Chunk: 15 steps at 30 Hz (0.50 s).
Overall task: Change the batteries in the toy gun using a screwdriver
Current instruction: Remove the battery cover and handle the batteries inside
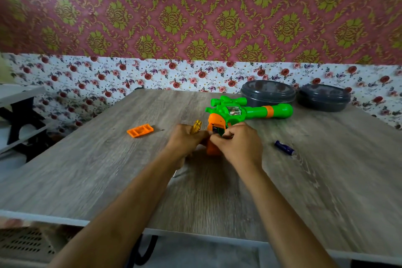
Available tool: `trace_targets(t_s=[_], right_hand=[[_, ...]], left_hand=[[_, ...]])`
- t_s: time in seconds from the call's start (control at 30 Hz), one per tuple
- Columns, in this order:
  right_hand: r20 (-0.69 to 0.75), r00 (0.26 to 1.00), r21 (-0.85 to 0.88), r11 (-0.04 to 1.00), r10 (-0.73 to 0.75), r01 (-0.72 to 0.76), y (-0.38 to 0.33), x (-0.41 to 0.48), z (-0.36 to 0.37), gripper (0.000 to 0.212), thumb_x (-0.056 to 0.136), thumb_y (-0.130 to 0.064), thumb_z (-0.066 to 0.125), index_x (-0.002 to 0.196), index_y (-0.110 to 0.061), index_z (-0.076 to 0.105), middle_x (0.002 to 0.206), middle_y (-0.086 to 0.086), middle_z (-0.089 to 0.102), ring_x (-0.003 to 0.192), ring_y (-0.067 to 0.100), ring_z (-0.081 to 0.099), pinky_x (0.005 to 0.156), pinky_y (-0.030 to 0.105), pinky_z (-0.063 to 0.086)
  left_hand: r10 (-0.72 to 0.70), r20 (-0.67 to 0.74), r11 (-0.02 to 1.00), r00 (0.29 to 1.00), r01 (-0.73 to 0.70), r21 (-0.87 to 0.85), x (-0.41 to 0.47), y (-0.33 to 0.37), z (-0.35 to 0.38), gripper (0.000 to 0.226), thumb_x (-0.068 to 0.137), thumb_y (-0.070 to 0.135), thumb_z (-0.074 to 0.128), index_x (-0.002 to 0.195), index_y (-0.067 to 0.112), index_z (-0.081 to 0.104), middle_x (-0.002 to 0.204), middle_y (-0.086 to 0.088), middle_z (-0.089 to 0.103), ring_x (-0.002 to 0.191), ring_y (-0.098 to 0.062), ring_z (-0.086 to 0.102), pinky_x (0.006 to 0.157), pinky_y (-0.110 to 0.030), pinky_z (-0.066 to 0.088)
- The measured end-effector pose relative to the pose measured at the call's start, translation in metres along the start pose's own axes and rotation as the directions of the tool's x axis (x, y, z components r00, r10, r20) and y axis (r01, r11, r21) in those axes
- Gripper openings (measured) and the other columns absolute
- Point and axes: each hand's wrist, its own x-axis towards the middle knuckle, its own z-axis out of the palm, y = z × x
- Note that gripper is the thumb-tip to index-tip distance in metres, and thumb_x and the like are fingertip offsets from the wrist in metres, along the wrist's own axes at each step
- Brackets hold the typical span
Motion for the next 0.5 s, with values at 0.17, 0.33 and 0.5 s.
trace_targets(t_s=[0.17, 0.33, 0.5], right_hand=[[0.067, 0.963, 0.421, 0.868, 0.261, -0.265, 0.012, 0.011, -0.008, 0.029, 0.075, -0.030, 0.069, 0.060, -0.005, 0.066, 0.059, 0.016, 0.062, 0.058, 0.020, 0.057, 0.058, 0.032, 0.047], [0.452, 0.763, 0.773, 0.224, 0.463, -0.593, 0.019, 0.019, -0.017, 0.018, 0.088, -0.011, 0.050, 0.071, -0.006, 0.054, 0.066, 0.009, 0.061, 0.061, 0.016, 0.058, 0.045, 0.017, 0.053], [0.579, 0.673, 0.693, 0.156, 0.460, -0.703, 0.010, 0.015, -0.009, 0.020, 0.085, 0.001, 0.035, 0.070, -0.005, 0.047, 0.064, 0.009, 0.054, 0.058, 0.016, 0.052, 0.051, 0.025, 0.046]], left_hand=[[-0.028, -0.049, 0.999, 0.998, 0.027, -0.025, 0.003, -0.001, -0.003, 0.037, 0.086, 0.025, 0.067, 0.059, 0.011, 0.045, 0.039, -0.001, 0.040, 0.023, -0.005, 0.028, 0.029, -0.013, 0.021], [-0.009, -0.094, 0.996, 0.996, 0.001, -0.086, 0.008, -0.003, -0.006, 0.037, 0.086, 0.022, 0.067, 0.060, 0.012, 0.043, 0.036, 0.004, 0.036, 0.025, -0.005, 0.029, 0.031, -0.014, 0.023], [0.158, -0.195, 0.987, 0.968, -0.151, 0.048, 0.007, -0.007, -0.009, 0.028, 0.085, 0.020, 0.067, 0.060, 0.012, 0.057, 0.040, 0.008, 0.044, 0.036, -0.004, 0.036, 0.042, -0.020, 0.029]])
